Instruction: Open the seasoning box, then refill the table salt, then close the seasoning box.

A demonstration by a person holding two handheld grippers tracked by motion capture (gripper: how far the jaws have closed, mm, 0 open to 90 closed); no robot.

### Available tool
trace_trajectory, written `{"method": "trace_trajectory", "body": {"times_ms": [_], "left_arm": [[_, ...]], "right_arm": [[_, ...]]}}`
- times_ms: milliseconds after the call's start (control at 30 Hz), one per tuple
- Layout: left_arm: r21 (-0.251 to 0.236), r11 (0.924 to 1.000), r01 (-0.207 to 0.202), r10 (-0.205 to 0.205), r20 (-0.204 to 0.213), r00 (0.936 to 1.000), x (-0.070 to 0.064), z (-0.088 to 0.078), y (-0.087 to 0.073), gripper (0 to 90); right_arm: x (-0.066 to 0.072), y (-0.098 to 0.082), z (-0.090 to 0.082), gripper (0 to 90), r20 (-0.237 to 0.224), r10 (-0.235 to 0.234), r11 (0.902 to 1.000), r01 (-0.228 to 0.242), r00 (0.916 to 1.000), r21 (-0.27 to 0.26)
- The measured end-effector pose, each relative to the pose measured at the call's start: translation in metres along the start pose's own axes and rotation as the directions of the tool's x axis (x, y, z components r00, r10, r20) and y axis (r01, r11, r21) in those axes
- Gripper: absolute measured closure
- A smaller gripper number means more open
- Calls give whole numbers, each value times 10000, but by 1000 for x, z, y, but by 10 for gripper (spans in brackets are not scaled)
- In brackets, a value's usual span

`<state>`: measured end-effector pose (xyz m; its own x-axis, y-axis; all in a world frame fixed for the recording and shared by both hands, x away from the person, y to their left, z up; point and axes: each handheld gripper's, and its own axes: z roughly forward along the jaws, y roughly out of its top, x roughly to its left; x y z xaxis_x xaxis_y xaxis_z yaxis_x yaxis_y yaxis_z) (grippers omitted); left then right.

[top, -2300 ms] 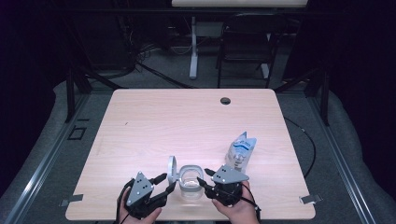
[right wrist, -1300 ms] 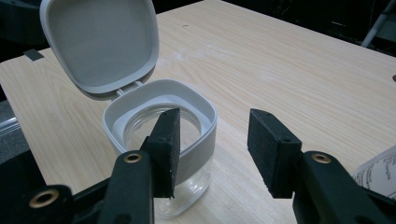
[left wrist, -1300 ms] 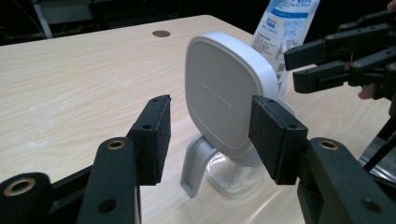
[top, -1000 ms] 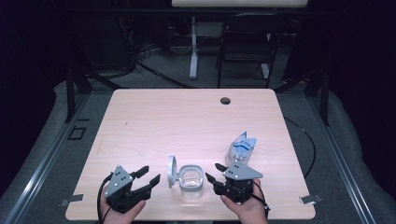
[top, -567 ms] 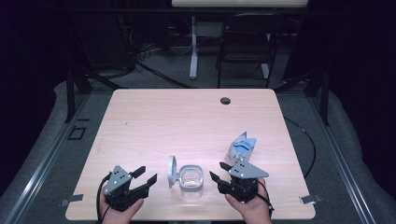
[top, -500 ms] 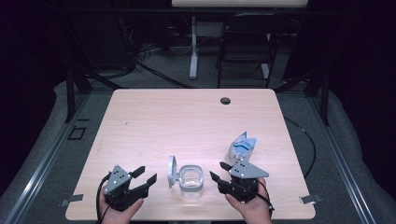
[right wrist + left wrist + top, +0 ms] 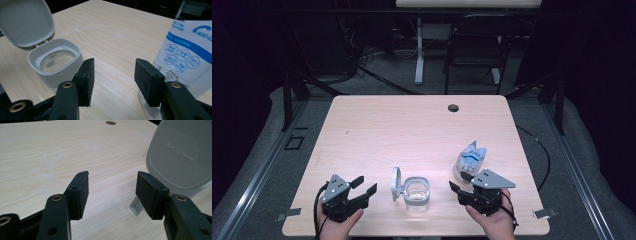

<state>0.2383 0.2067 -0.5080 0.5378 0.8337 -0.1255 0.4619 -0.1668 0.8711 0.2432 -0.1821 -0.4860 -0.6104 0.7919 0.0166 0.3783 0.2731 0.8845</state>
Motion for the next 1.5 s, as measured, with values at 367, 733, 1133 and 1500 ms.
{"method": "trace_trajectory", "body": {"times_ms": [367,733,1133,1500], "left_arm": [[-59,9997,226,-226,-107,9997,7,0,-1,443],[21,9996,278,-277,-214,9994,16,3,-3,458],[143,9997,179,-171,-570,9982,23,3,-9,464],[245,9997,92,-77,-630,9980,23,0,-14,459]], "right_arm": [[-23,-9,-9,506,49,307,9995,-308,9995,90],[-47,-26,-11,509,288,582,9979,-590,9979,279],[-62,-35,-16,477,835,816,9959,-844,9932,312],[-69,-45,1,403,1030,1003,9929,-1062,9896,535]]}}
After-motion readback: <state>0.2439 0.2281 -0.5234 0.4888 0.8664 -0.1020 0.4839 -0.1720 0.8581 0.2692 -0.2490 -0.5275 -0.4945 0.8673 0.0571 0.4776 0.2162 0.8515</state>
